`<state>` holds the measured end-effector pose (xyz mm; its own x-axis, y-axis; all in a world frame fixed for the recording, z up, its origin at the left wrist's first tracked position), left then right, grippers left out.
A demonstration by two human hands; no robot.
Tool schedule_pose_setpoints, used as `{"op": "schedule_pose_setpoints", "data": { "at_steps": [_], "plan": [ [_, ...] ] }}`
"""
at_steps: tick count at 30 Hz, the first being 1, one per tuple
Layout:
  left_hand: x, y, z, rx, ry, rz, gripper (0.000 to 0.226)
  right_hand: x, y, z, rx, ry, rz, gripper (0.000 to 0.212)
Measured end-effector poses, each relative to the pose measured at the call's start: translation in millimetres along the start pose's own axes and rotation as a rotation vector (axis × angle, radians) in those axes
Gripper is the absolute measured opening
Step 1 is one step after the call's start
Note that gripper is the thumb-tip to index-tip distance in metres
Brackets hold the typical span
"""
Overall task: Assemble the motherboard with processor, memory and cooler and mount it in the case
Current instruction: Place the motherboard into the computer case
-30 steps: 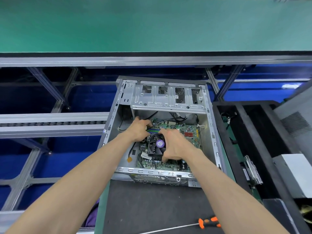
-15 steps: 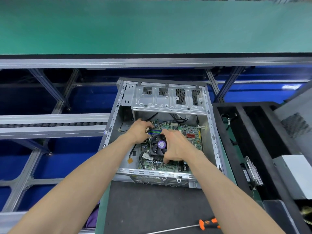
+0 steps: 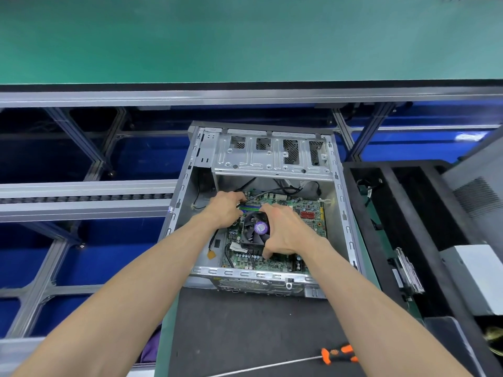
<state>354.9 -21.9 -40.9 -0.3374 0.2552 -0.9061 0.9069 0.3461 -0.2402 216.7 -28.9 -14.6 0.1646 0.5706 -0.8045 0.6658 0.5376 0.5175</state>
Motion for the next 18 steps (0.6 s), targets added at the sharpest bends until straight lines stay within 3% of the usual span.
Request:
{"op": "schedule_pose_setpoints", "data": {
  "at_steps": [18],
  "plan": [
    [1.2, 3.8, -0.9, -0.041, 0.019, -0.010, 0.048, 5.5, 5.0, 2.3, -0.038, 0.025, -0.075, 0.095]
  ]
}}
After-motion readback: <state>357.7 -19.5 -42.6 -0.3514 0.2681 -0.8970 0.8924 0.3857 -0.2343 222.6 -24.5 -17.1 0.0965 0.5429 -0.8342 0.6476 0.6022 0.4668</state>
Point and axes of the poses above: each hand's wrist, its own z-axis towards the middle knuckle, its own x-axis out of the palm, y = z × x, the point moved 10 cm from there along z, towards the middle knuckle, and after that the axes turned 7 degrees about z, right-handed, at the moved point
